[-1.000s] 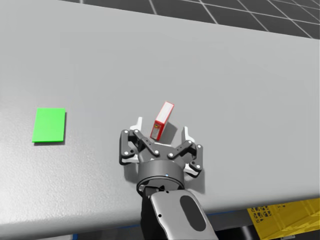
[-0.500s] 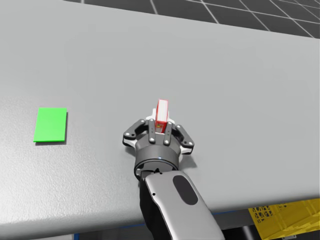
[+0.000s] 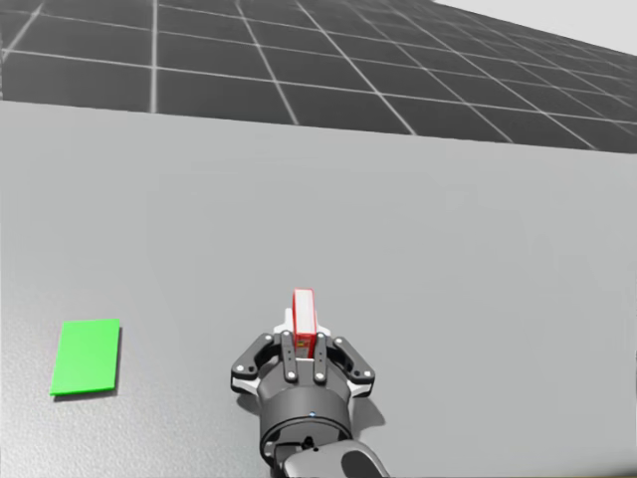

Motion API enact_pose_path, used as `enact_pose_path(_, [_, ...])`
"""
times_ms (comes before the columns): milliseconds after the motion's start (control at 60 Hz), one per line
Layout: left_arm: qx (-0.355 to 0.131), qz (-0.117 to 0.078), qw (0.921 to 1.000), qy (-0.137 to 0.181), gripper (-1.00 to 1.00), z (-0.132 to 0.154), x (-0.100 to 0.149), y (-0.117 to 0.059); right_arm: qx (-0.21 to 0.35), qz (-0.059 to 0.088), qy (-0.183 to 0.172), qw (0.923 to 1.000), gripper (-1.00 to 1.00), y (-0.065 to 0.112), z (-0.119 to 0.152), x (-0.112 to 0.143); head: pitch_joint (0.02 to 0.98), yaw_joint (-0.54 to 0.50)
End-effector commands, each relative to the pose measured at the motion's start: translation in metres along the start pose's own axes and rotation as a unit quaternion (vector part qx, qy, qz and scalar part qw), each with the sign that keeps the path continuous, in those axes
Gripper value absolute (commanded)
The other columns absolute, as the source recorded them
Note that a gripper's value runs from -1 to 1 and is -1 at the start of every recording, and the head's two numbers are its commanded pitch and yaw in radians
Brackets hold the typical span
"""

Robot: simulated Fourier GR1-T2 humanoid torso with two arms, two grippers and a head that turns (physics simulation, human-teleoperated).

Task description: Look at the card. If it is red, pick the object on the left. If it is green, pick the object on the right.

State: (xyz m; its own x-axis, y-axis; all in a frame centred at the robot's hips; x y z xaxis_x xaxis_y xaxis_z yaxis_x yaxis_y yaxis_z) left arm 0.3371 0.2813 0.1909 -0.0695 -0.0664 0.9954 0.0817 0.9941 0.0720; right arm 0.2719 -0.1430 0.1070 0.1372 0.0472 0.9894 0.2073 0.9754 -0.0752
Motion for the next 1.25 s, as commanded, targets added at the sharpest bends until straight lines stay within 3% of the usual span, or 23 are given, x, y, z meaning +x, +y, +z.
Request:
enact_pose_path(17, [0.0, 0.0, 1.0, 0.0, -1.0, 0.0, 0.0, 0.0, -0.03, -0.008, 0.02, 0.9993, 1.0, -0.005, 0.003, -0.009, 0.605, -0.35])
enact_pose_path(233, [-0.002, -0.003, 1.0, 0.002, -1.0, 0.0, -0.003, -0.001, -0.027, -0.009, 0.02, 0.9994, 1.0, -0.006, 0.005, -0.009, 0.464, -0.38])
enact_pose_path(517, [-0.001, -0.003, 1.0, 0.002, -1.0, 0.0, -0.003, -0.001, -0.013, -0.015, 0.003, 0.9998, 1.0, -0.015, 0.008, 0.02, 0.433, -0.39])
enact_pose_path(817, [-0.001, -0.003, 1.0, 0.002, -1.0, 0.0, -0.003, -0.001, -0.007, 0.016, -0.084, 0.9963, 1.0, -0.036, 0.003, 0.08, 0.433, -0.39])
enact_pose_path(967, [-0.001, -0.003, 1.0, 0.002, -1.0, 0.0, -0.003, -0.001, -0.013, 0.022, -0.12, 0.9925, 1.0, -0.047, -0.003, 0.112, 0.43, -0.39])
enact_pose_path(1100, [-0.001, -0.003, 1.0, 0.002, -1.0, 0.0, -0.003, -0.001, -0.019, 0.024, -0.157, 0.9871, 1.0, -0.056, -0.004, 0.141, 0.429, -0.39])
enact_pose_path(1250, [-0.001, -0.003, 1.0, 0.002, -1.0, 0.0, -0.003, -0.001, -0.028, 0.033, -0.217, 0.9753, 1.0, -0.068, 0.005, 0.18, 0.43, -0.4])
